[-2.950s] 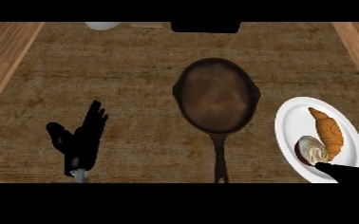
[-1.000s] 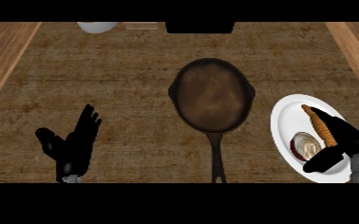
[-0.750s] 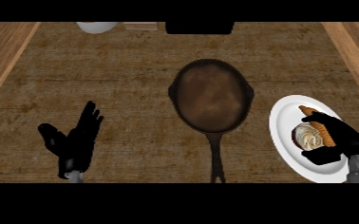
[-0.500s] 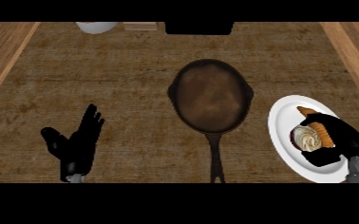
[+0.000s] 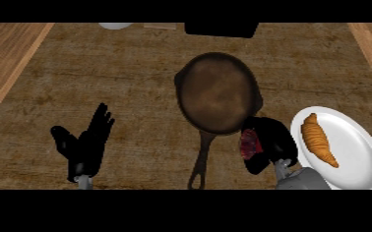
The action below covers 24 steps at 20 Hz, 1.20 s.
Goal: Pick the cupcake from the plate and place it in the pan
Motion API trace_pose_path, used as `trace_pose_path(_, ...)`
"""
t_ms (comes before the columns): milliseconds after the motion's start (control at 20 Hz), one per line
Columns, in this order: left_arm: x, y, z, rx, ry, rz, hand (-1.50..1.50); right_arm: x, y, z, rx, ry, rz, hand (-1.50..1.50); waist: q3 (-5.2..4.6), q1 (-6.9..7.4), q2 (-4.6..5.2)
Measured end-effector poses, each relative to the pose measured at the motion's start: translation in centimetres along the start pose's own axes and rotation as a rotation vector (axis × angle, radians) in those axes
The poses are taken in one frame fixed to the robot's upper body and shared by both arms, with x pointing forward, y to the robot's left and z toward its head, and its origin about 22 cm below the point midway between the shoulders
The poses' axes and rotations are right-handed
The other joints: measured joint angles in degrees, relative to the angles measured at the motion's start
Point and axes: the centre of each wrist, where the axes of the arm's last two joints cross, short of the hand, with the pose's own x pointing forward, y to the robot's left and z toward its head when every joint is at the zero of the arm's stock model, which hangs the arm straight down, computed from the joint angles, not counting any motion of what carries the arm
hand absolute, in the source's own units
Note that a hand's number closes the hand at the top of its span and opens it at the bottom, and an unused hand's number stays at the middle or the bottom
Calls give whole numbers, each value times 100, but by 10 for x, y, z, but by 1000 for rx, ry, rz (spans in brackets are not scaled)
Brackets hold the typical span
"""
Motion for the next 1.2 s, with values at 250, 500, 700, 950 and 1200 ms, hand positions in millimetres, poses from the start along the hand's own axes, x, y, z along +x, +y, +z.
trace_pose_path(250, 3, -11, -3, -33, 4, -4, 0, 98, 33, 18, -20, -77, 98, 150, 47, 196, 35)
trace_pose_path(500, 4, -13, -6, -33, 7, -7, 0, 156, 44, 43, -183, -133, 181, 150, 66, 193, 20)
trace_pose_path(700, 2, -11, -7, -18, 15, -11, 0, 184, 35, 59, -389, -209, 215, 150, 69, 101, -20)
trace_pose_path(950, 0, -13, -7, -9, 24, -3, 0, 204, 21, 73, -582, -267, 208, 150, 72, 20, -43)
trace_pose_path(1200, 1, -6, -8, 0, 20, -5, 0, 215, 3, 76, -668, -261, 163, 150, 72, -26, -22)
